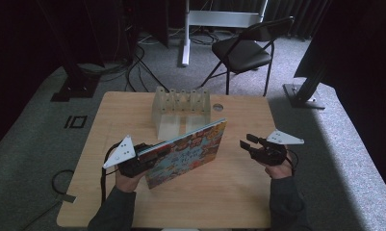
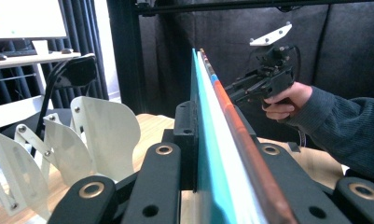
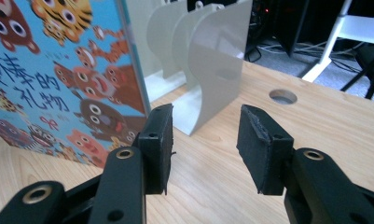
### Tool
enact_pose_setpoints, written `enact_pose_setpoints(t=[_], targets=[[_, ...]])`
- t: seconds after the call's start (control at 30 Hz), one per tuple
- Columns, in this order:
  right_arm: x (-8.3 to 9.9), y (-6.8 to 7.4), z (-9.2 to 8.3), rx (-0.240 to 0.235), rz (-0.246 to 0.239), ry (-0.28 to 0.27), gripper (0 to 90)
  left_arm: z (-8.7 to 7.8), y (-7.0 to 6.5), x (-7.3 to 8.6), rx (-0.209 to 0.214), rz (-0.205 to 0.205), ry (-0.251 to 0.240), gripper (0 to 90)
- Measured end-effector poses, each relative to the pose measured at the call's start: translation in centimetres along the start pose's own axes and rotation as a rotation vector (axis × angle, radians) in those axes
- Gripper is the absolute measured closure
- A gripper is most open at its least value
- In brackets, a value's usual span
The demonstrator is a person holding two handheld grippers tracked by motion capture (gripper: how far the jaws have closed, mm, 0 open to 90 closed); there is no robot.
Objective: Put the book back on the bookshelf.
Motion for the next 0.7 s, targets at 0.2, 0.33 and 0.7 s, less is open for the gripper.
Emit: enact_pose_setpoints(t=[0.2,0.33,0.7], targets=[[0.9,-0.4,-0.3,0.03,-0.009,0.025,55.0,0.2,0.0,0.2,0.001,0.003,-0.001,77.9],[1.4,-0.6,-0.5,0.04,-0.005,0.031,55.0,0.2,0.0,0.4,-0.002,0.005,0.001,76.8],[3.1,-1.0,-0.4,0.058,0.015,0.059,54.8,0.3,-0.1,0.7,-0.008,0.016,0.005,76.8]])
Point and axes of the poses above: each handheld gripper's, and its own axes: z roughly forward along the jaws, x roughly out of its underside, y roughly to its left, the point moved 7 cm from there along z, roughly forward along the jaws, and after that the axes turned 5 degrees about x, right-handed, at the moved point
